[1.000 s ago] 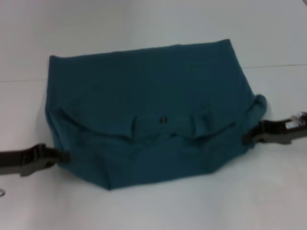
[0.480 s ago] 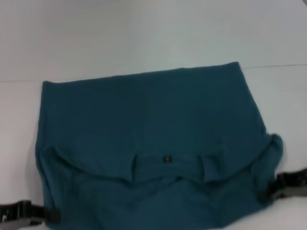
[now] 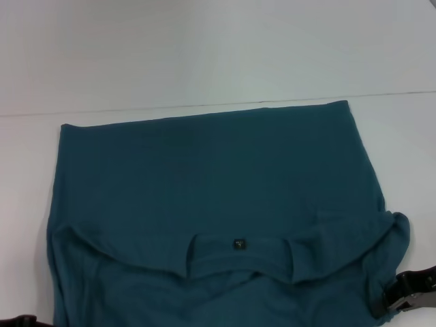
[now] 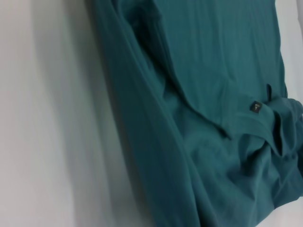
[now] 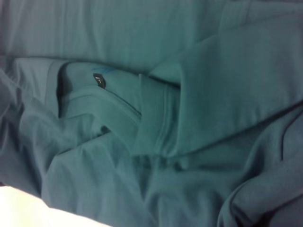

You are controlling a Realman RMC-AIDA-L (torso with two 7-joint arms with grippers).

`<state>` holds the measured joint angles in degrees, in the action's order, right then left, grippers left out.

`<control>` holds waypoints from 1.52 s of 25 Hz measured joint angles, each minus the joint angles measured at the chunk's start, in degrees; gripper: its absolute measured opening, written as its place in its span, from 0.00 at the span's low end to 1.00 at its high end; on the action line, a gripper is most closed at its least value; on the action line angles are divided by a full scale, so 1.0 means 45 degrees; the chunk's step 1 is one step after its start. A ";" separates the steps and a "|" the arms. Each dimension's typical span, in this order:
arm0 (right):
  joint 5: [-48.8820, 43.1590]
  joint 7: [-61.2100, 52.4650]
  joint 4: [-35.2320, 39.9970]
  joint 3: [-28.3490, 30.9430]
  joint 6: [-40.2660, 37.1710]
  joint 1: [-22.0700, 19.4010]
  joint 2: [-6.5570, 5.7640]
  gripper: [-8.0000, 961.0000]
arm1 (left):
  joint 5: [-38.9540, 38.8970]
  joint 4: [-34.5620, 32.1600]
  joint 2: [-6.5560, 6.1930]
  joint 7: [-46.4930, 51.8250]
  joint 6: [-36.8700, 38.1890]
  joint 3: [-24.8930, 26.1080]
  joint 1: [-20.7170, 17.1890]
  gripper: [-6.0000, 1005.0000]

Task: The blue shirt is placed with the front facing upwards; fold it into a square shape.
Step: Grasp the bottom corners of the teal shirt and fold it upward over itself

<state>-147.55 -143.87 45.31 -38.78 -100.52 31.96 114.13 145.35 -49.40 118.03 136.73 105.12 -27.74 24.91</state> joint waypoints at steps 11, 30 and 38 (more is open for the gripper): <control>0.0146 0.0098 0.0010 0.0365 -0.0194 -0.0033 -0.0259 0.07 | 0.0967 -0.0232 -0.0058 0.0572 -0.0802 0.0460 0.0060 0.09; 0.2474 0.0871 -0.0084 0.1464 -0.0250 0.0081 -0.0970 0.07 | -0.0330 0.0339 -0.0607 0.0648 -0.0992 0.1161 0.1142 0.09; 0.2846 0.0564 -0.0128 0.2324 0.0922 0.0118 -0.1272 0.07 | -0.0273 0.0495 -0.0801 0.2309 -0.2753 0.0867 0.2182 0.09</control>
<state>-134.74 -141.33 44.74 -28.32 -96.37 32.49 108.41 144.12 -47.17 114.43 147.12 92.73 -23.83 34.73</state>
